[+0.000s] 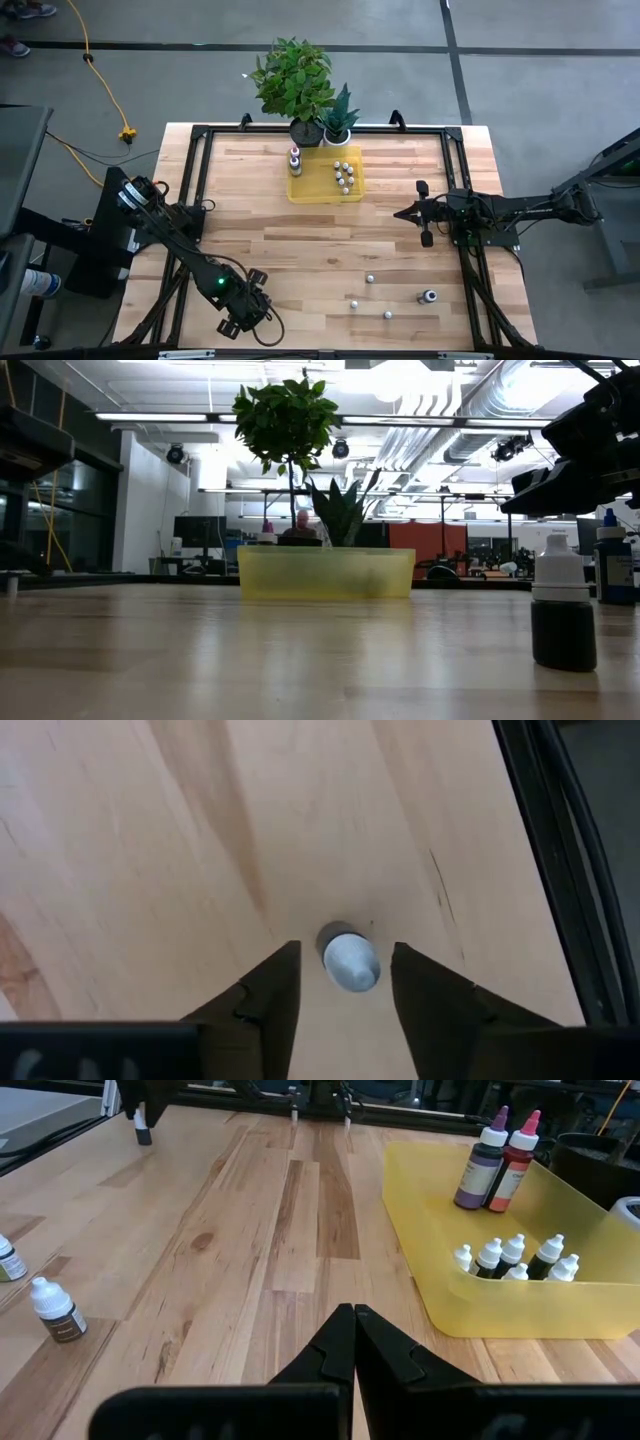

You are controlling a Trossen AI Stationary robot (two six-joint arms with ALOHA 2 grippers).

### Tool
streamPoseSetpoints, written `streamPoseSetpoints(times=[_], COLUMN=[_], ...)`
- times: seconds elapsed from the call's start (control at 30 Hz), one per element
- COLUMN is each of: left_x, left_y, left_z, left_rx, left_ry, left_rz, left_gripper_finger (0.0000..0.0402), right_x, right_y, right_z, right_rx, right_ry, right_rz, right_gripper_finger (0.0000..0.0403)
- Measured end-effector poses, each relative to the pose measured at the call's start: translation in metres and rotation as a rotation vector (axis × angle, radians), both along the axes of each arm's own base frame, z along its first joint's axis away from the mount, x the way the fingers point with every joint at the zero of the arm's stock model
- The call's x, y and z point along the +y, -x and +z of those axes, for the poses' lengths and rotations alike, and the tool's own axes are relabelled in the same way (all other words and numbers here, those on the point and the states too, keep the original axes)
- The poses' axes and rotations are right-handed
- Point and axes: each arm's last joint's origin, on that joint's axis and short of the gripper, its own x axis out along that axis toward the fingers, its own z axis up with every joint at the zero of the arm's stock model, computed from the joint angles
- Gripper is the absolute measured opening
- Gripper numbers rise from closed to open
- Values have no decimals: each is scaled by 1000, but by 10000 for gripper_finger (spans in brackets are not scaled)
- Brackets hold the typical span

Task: Pick & Place food coloring
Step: Put the small blue food coloring bottle into the yellow bin

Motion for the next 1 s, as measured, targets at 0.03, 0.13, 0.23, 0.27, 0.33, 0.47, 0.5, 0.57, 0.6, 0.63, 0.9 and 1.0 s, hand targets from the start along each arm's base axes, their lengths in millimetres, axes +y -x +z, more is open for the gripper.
streamPoseSetpoints(times=[0.03,0.13,0.23,0.27,0.33,0.47,0.5,0.57,0.6,0.63,0.9,1.0], left_x=[0,0,0,0,0,0,0,-1,-1,-1,-2,-4], left_y=[0,0,0,0,0,0,0,-1,-1,-1,-3,-8], left_z=[0,0,0,0,0,0,0,-2,-2,-2,2,11], left_rx=[1,1,1,1,2,2,2,4,4,5,10,-9], left_ry=[1,1,1,1,1,1,1,0,-1,-1,7,21], left_rz=[3,4,5,5,5,6,6,6,7,7,10,17], left_gripper_finger=[143,134,128,125,120,102,96,82,75,68,31,34], right_x=[0,0,0,0,0,0,0,0,0,0,0,0], right_y=[0,0,0,0,0,0,0,0,0,0,0,0], right_z=[0,0,0,0,0,0,0,0,0,0,0,0], right_rx=[0,0,0,0,0,0,0,0,0,0,0,0], right_ry=[0,0,0,0,0,0,0,0,0,0,0,0], right_rz=[0,0,0,0,0,0,0,0,0,0,0,-1], right_gripper_finger=[0,0,0,0,0,0,0,0,0,0,0,0])
